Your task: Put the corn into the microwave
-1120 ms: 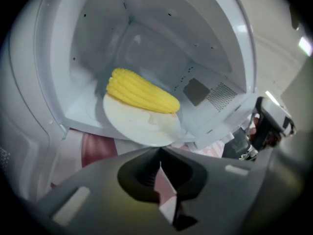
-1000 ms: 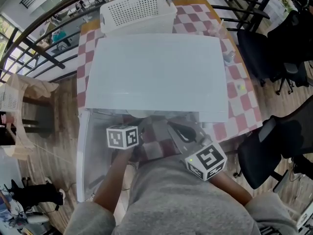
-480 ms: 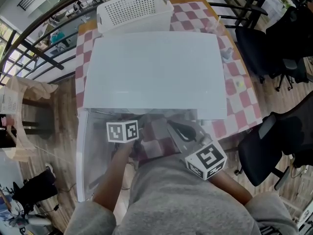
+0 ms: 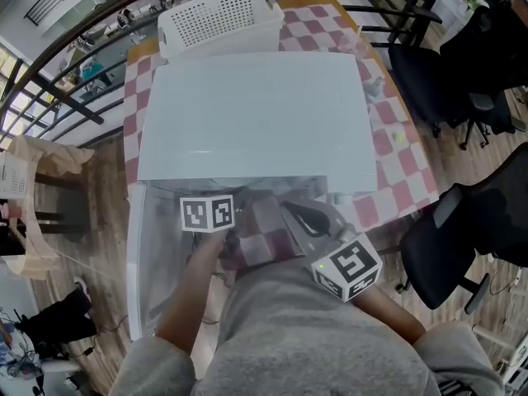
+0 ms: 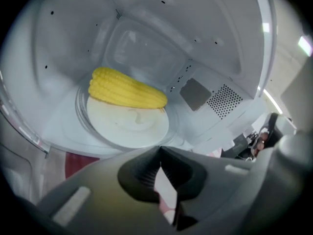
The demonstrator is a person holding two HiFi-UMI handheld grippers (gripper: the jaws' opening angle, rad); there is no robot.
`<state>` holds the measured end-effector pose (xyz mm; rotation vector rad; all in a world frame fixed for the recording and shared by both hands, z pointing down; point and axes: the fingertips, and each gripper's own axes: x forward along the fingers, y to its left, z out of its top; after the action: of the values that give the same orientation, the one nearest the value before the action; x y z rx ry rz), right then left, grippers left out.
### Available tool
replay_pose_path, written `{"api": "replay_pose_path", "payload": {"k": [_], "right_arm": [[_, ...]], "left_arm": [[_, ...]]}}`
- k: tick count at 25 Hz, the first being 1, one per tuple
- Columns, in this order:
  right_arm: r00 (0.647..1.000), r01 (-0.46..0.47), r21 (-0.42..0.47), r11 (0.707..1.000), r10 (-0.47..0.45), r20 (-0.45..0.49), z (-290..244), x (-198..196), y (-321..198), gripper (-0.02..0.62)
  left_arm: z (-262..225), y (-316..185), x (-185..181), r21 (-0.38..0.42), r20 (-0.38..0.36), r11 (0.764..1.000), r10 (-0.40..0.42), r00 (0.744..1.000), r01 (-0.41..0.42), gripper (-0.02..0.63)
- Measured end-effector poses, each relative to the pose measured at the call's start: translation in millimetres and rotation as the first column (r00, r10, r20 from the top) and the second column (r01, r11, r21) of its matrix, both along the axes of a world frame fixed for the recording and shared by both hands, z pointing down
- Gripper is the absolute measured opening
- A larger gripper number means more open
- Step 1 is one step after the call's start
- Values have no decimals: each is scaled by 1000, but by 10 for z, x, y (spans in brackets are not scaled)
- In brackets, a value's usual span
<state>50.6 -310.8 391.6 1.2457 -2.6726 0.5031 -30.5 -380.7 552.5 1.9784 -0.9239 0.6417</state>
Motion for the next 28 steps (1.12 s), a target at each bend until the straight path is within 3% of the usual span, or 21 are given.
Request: {"api": "replay_pose_path", "payload": {"k": [10, 18, 22, 25, 28], "right_arm": [[1000, -18, 13, 1000, 18, -12, -44, -88, 221, -2], [997, -58, 60, 997, 62, -54, -187, -54, 490, -2], [995, -75, 100, 992, 81, -59, -391, 91, 669, -2], [993, -90, 132, 987, 100, -69, -526, 155, 844, -2], [990, -109, 156, 982, 121, -67, -637, 163, 1012, -2]], "left_arm": [[-225, 318, 40, 128, 20, 991, 39, 999, -41, 9], [-553, 972, -148, 282, 47, 956, 72, 996, -82, 9], [-867, 1304, -295, 392, 64, 917, 56, 996, -77, 9], [-1120, 1560, -418, 466, 36, 884, 14, 999, -29, 9], [-1371, 1752, -562, 557, 51, 831, -41, 998, 6, 9]]}}
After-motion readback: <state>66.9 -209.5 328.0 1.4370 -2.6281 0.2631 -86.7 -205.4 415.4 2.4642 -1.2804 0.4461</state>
